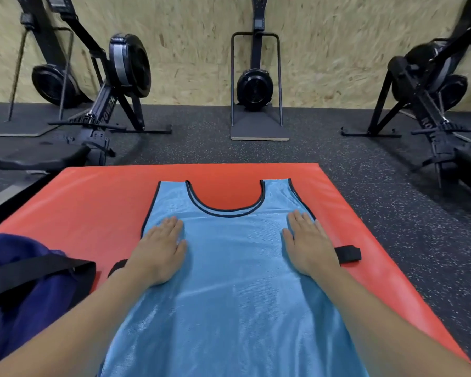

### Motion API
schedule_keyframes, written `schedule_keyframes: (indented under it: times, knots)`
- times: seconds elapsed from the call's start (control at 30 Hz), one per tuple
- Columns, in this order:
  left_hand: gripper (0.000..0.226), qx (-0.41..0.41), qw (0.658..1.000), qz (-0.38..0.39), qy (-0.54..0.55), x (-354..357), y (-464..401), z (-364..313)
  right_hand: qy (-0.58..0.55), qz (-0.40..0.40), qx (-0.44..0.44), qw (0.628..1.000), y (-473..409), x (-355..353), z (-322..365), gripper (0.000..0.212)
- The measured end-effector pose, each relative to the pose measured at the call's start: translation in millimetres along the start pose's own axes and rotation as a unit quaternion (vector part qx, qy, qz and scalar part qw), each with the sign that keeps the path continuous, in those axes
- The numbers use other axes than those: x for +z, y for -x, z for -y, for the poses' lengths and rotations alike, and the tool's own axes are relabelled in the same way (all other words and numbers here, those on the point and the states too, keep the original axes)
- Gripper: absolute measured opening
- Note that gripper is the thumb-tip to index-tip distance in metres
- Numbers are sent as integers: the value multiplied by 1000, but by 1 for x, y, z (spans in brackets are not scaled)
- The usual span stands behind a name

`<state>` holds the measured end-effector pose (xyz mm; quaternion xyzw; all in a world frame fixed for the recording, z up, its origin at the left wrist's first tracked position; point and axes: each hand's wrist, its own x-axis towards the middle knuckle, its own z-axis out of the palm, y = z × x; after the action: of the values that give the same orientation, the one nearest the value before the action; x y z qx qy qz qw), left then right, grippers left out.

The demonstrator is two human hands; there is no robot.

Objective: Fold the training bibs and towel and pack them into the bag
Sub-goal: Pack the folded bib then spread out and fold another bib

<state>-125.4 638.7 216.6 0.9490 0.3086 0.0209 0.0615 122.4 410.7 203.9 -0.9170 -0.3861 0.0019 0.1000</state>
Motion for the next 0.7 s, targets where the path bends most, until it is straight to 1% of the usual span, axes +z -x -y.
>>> schedule_keyframes:
  times: [0.03,0.1,0.17,0.23,0.27,0.33,0.43,0.53,0.6,0.7]
  knots:
    - [77,8,1000,-7,2,-3,-4,-18,0,-4,0,1000,1,0,1,60]
    - [92,64,997,-38,36,-2,-9,-71,-4,-6,-2,1000,1,0,0,60]
    - [90,114,990,-42,69,12,-11,-124,-2,-9,-4,1000,1,1,-2,61]
    - [88,126,989,-23,71,26,-9,-152,1,-11,-4,1000,1,2,-3,61]
    - [91,119,991,-15,59,30,-9,-153,2,-12,-4,1000,1,3,-3,61]
    - [97,92,994,-19,47,32,-8,-132,3,-7,-5,1000,-1,3,-4,61]
    - [103,39,998,-24,37,20,-4,-70,1,8,-6,1000,-1,1,-5,61]
    - [93,-7,999,-22,42,9,8,-9,0,10,-7,1000,0,1,-5,62]
    - [87,-8,999,-23,38,7,14,8,0,14,-12,1000,-1,2,-4,62]
    - [92,5,998,-46,31,12,11,8,9,35,-8,999,-4,-3,-5,62]
